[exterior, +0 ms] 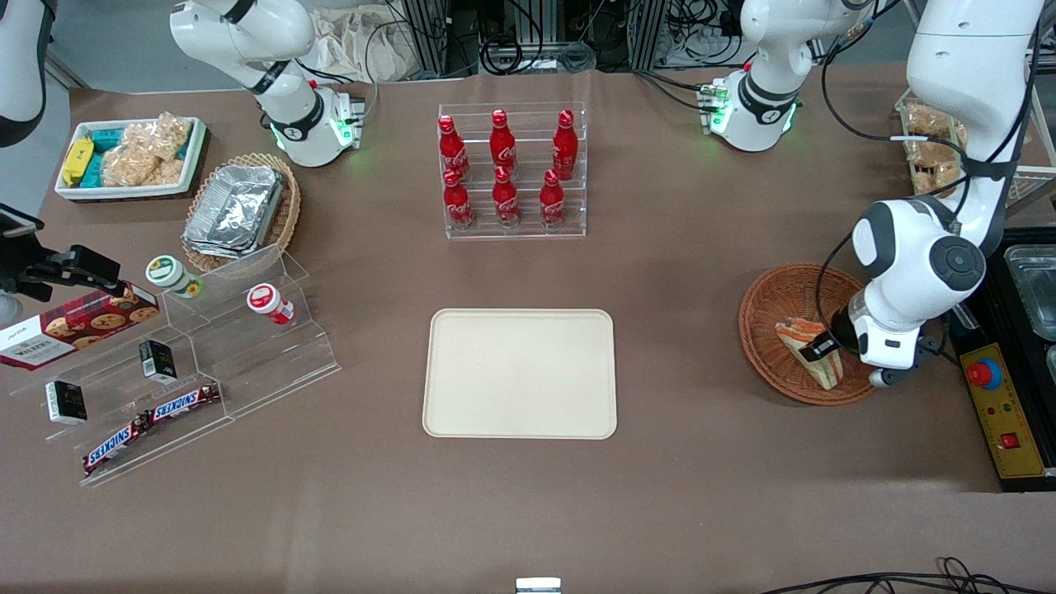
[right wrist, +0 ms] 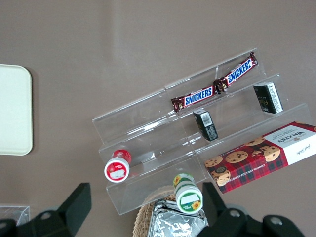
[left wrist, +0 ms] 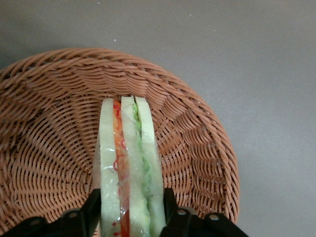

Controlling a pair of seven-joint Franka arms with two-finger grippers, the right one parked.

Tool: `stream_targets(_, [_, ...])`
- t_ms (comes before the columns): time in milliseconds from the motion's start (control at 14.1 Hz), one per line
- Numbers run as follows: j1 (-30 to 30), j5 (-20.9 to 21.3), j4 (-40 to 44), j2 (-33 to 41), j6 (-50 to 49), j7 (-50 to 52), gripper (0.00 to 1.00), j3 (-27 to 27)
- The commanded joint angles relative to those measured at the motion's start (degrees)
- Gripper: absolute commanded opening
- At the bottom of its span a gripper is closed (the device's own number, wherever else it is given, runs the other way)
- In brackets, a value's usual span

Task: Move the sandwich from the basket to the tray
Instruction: 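Lift the held sandwich up out of the basket with the left gripper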

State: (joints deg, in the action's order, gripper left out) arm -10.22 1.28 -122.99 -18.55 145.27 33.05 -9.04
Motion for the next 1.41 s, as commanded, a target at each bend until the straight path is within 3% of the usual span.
stream_targets(0, [-0.6,0.6,0.3,4.2,-6.1,0.0,0.00,-0.8])
stream_targets(283, [0.3,0.5,10.3,9.8,-27.4,-0.2,0.00,-1.3])
stream_targets(495, [1.0,0.1,25.2,10.2,-45.6,-0.2,0.00,-2.7])
stream_targets(636, [1.0,-0.2,33.5,9.9,-51.8,-0.2,0.00,-4.6])
stream_targets(919, [1.1,0.0,36.2,9.7,-51.8,-0.3,0.00,-11.2])
stream_targets(1131, [1.7,0.5,34.7,7.5,-44.3,-1.1,0.00,-20.0])
stream_targets(1343, [9.4,2.8,34.0,1.0,-35.3,-1.0,0.00,-21.2])
